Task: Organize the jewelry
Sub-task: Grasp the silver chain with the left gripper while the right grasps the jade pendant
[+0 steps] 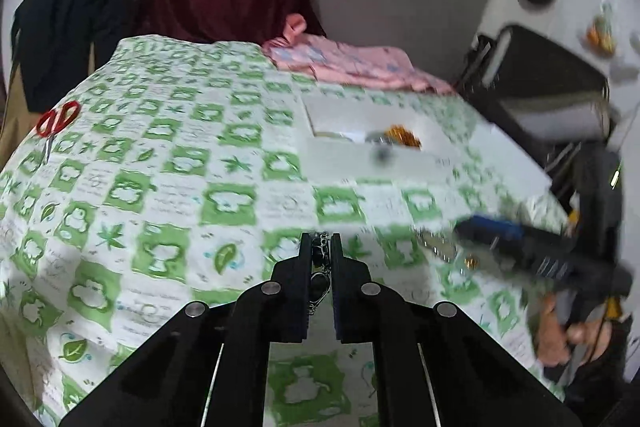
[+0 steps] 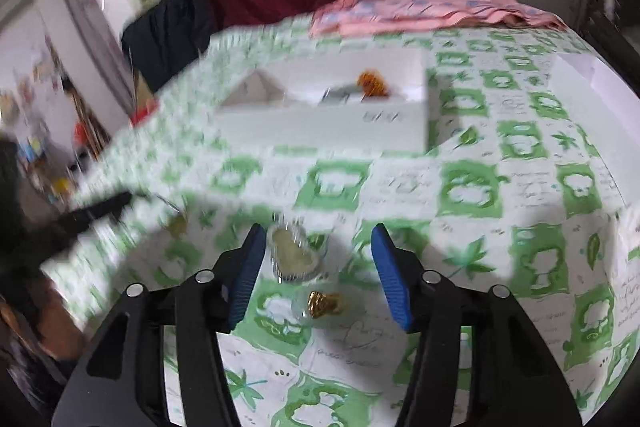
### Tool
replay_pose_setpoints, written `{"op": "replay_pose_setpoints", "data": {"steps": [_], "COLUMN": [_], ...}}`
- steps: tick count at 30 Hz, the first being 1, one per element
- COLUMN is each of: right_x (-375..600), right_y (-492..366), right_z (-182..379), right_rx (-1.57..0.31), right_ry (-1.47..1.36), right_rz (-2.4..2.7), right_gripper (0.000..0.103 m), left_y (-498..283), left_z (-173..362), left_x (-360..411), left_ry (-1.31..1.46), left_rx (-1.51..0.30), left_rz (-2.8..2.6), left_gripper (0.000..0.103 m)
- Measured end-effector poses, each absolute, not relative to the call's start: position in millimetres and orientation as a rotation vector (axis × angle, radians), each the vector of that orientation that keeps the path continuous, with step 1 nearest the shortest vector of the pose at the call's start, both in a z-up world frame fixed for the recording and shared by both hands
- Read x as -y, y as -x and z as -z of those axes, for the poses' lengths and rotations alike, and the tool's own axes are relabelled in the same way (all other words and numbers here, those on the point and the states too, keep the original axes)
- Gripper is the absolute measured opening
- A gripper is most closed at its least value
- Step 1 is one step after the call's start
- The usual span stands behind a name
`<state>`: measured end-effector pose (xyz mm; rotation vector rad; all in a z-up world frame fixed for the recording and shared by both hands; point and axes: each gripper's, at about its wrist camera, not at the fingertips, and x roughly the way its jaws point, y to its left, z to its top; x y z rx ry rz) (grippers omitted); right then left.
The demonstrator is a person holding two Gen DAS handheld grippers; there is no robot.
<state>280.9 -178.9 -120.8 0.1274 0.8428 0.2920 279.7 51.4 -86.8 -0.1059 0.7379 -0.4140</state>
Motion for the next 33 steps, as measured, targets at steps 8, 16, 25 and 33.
{"op": "replay_pose_setpoints", "data": {"steps": [8,16,25,33], "right_x": [145,170,166,173], "right_y": [-280,-275,-273,-271], "right_z": [123,114,114,111], "right_rx": [-0.855,-0.787,-0.792,-0.784], "right_ry": [0.064,-0.096,-0.086,-0.12], "right_rz": [-0.277,-0.316,-0.329,-0.328], "right_gripper": [0.028,0.028,0.028,0.028], "left_y": [-281,-282,-282,-281], "left_z": [84,89,96,101], "left_x": [-48,-49,-42,-34], "left_ry": [0.109,0.103,0.061,0.028], "left_rx": [-0.743,-0.755,-0.78,-0.803], "left_rz": [0.419,0.415,0.407,0.413], "left_gripper": [0.009,0.009,0.009,0.009]}}
